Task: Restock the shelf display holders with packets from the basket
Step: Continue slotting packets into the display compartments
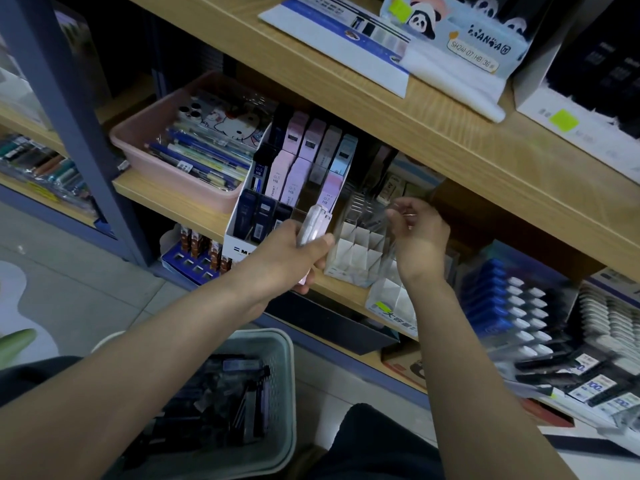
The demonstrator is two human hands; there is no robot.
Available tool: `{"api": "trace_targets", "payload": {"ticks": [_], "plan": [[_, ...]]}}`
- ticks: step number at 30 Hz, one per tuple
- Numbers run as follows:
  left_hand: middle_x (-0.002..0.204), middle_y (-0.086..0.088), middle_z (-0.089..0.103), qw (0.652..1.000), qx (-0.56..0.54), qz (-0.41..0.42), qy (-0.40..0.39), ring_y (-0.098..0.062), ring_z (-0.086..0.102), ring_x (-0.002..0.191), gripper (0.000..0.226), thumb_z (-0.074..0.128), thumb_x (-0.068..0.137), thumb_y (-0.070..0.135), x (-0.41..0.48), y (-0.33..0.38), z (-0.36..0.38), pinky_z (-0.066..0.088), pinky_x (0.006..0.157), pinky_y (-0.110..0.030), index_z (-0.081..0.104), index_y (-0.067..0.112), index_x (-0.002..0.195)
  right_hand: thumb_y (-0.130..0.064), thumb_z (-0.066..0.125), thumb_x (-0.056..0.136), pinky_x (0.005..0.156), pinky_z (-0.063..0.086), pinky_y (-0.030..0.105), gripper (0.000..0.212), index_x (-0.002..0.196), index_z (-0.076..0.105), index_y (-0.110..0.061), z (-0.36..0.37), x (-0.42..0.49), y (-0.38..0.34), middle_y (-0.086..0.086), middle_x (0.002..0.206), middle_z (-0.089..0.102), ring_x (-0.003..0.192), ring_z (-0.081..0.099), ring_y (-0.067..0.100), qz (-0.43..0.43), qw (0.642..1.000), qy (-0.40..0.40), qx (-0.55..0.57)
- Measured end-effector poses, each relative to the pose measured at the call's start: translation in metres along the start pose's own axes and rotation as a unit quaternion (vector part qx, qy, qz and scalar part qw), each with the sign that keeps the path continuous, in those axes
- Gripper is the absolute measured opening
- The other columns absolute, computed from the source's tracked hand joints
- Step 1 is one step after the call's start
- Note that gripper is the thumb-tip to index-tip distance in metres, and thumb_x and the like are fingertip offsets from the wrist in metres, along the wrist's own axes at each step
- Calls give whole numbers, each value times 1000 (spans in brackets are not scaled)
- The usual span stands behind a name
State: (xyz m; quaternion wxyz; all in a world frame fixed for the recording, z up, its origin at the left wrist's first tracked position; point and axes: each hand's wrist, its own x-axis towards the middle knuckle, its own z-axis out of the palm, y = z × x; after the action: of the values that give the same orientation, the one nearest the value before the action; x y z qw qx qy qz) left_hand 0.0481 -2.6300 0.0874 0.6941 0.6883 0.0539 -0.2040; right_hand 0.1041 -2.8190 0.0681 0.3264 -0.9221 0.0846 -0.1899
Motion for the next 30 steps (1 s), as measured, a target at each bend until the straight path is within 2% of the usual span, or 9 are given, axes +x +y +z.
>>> {"api": "trace_targets", "payload": {"ticks": [6, 11, 15, 18, 21, 23, 25, 28, 30], "plan": [[73, -1, 59, 998, -48, -29, 11, -9, 48, 48, 22, 48, 97, 27, 4, 2, -1, 42, 41, -18, 46, 13, 114, -17, 62, 90, 83, 48, 25, 17, 105, 62, -10, 2, 4, -2, -8, 92, 57, 87, 55, 7, 10, 1000, 6, 19], [74, -3, 61, 997, -62, -38, 10, -9, 49, 48, 20, 47, 97, 23, 5, 2, 1, 46, 42, -18, 46, 14, 115, -9, 60, 89, 82, 48, 27, 10, 98, 64, -13, 10, 1, 3, -6, 91, 58, 87, 59, 11, -6, 999, -53, -2], [77, -3, 62, 997, -62, -39, 2, -9, 51, 47, 17, 47, 97, 22, 6, 1, 1, 48, 45, -20, 47, 15, 113, -9, 59, 90, 89, 49, 34, 15, 102, 68, -10, 15, 1, 7, 4, 108, 58, 96, 60, 18, -26, 995, -82, -59], [82, -3, 63, 998, -48, -30, -11, -8, 53, 49, 19, 47, 97, 22, 5, 0, 1, 50, 49, -19, 46, 14, 114, -9, 53, 93, 88, 46, 28, 19, 108, 65, -10, 15, -1, 3, 4, 113, 54, 98, 58, 18, -31, 993, -75, -86], [84, -3, 62, 999, -27, -13, -25, -8, 54, 55, 16, 46, 97, 22, 3, 0, -1, 51, 53, -19, 46, 17, 112, -19, 49, 96, 78, 47, 28, 16, 101, 64, -13, 14, -9, -12, 0, 96, 57, 86, 59, 16, -19, 997, -55, -40], [87, -3, 62, 999, -16, -4, -31, -9, 54, 59, 15, 46, 97, 22, 2, 0, -1, 51, 55, -19, 46, 18, 111, -30, 43, 99, 65, 50, 27, 27, 94, 63, -14, 9, -16, -32, -3, 77, 58, 68, 57, 10, 56, 989, -111, 76], [87, -3, 62, 999, -12, 1, -36, -10, 54, 61, 12, 45, 97, 23, 1, 0, -1, 51, 56, -20, 47, 18, 108, -39, 35, 100, 52, 47, 17, 40, 92, 63, -11, 2, -25, -52, -1, 69, 59, 58, 55, 7, 134, 950, -224, 170], [81, -2, 60, 999, -21, 0, -39, -10, 55, 60, 12, 45, 97, 25, -1, 1, -3, 51, 56, -21, 51, 17, 102, -44, 36, 97, 56, 49, 16, 46, 92, 63, -7, -9, -39, -67, 1, 66, 59, 62, 57, 9, 138, 894, -371, 209], [79, -2, 61, 998, -38, 2, -43, -8, 58, 58, 14, 45, 96, 27, -3, 3, -6, 52, 56, -21, 54, 16, 99, -34, 46, 96, 61, 50, 16, 33, 95, 63, -6, -13, -45, -69, 0, 70, 59, 66, 58, 7, 129, 878, -387, 251]]}}
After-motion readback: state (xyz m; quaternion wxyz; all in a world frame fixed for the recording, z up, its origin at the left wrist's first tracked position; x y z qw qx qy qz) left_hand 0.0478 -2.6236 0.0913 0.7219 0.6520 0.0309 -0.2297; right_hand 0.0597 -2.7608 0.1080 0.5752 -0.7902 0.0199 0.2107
